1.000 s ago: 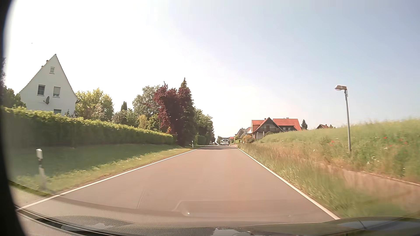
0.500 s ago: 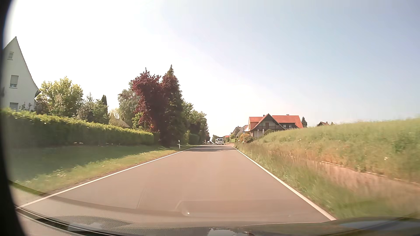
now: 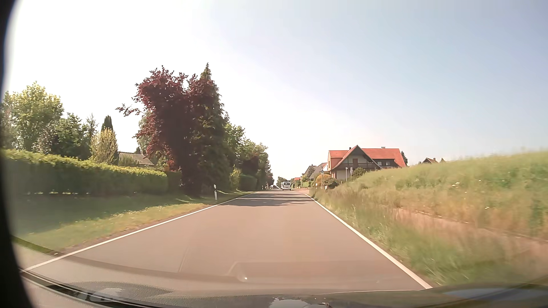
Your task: Follow the waypoints while adhering to traffic rules and regulations
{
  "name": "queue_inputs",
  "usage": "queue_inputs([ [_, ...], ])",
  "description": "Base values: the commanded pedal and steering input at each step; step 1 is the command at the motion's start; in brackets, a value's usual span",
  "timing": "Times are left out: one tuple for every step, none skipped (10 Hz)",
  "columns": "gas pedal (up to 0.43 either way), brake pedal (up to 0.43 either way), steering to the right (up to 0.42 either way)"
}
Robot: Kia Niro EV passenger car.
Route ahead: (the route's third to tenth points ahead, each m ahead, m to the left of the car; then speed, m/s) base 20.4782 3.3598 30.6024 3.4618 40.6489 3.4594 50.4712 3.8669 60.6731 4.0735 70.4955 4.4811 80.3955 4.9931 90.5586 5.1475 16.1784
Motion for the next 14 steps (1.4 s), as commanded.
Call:
queue_inputs([
  [0.268, 0.0, -0.004],
  [0.268, 0.0, -0.005],
  [0.268, 0.0, -0.005],
  [0.268, 0.0, -0.004],
  [0.268, 0.0, -0.004],
  [0.268, 0.0, -0.004],
  [0.268, 0.0, -0.004],
  [0.268, 0.0, -0.004],
  [0.26, 0.0, -0.004],
  [0.248, 0.0, -0.004],
  [0.248, 0.0, -0.004],
  [0.24, 0.0, -0.004],
  [0.24, 0.0, -0.004],
  [0.24, 0.0, -0.004],
])
